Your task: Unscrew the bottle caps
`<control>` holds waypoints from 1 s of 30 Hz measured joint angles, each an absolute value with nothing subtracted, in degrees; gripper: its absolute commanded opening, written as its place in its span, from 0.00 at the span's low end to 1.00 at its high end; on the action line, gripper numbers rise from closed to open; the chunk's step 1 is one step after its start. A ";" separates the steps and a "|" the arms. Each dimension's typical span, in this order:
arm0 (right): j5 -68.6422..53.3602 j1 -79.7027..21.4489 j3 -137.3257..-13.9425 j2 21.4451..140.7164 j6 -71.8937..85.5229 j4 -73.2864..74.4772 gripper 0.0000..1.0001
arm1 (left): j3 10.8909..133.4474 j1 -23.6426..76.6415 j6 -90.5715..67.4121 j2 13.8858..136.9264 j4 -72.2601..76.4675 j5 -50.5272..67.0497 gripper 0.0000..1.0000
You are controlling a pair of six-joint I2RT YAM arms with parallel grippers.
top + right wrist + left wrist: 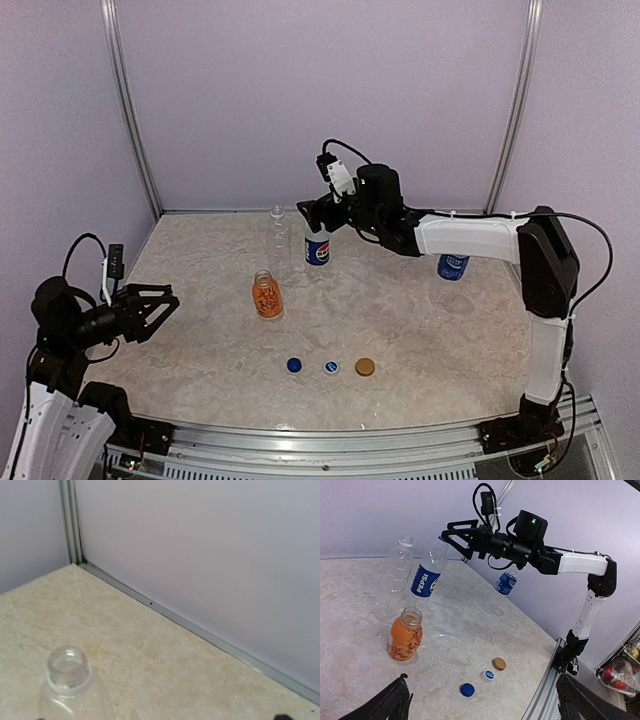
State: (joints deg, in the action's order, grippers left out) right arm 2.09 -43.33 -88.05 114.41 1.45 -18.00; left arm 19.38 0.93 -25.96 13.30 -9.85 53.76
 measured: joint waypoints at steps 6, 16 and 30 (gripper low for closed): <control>5.30 -43.33 -94.28 108.47 2.63 -1.13 0.99 | 19.38 0.93 -25.96 13.17 -9.85 53.67 0.99; 29.26 -40.51 -99.63 89.49 14.46 41.95 0.99 | 19.38 0.93 -25.93 12.34 -9.85 53.49 0.99; 21.50 -22.87 -81.82 86.91 14.74 50.00 0.64 | 19.38 0.93 -25.89 11.97 -9.87 53.45 0.99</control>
